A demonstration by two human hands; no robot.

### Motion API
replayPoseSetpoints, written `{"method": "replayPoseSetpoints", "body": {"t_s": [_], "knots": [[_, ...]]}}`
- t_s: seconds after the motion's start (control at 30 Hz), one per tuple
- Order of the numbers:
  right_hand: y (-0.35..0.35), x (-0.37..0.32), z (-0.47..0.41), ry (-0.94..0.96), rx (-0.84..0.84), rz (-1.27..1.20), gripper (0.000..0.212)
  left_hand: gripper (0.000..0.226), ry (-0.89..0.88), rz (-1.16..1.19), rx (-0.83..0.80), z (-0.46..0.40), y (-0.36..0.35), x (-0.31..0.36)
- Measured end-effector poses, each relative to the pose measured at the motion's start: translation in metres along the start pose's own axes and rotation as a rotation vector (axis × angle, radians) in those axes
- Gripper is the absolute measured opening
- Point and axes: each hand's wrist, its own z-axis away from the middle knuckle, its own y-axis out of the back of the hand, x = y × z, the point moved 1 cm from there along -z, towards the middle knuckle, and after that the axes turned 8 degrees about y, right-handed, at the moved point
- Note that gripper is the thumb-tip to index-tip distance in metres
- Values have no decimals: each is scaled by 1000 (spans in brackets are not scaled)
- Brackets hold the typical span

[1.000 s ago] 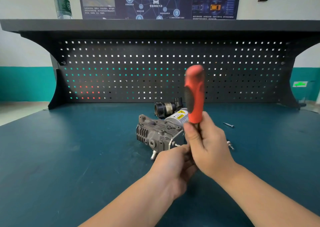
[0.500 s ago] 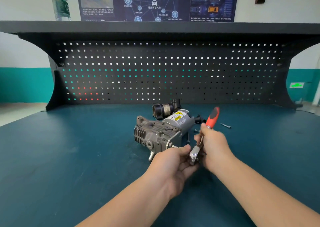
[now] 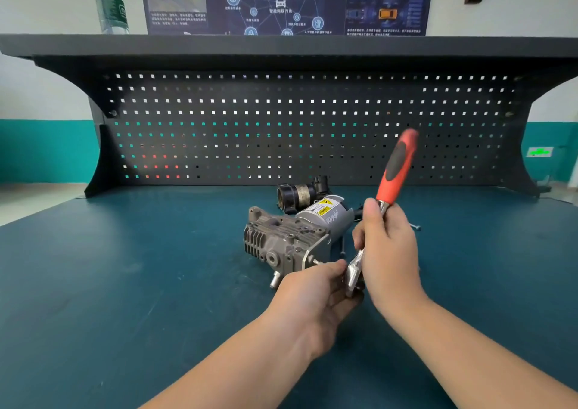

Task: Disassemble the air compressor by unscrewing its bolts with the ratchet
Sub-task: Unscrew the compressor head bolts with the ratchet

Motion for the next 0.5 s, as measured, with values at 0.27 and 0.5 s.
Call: {"method": "replayPoseSetpoints", "body": {"t_s": [0.27, 0.5], "knots": [[-3, -22, 23, 1036, -374, 301, 20, 30, -19, 105, -159, 6, 6, 2], [-1, -9, 7, 236, -117, 47, 26, 12, 26, -20, -53, 0, 0, 3]]}}
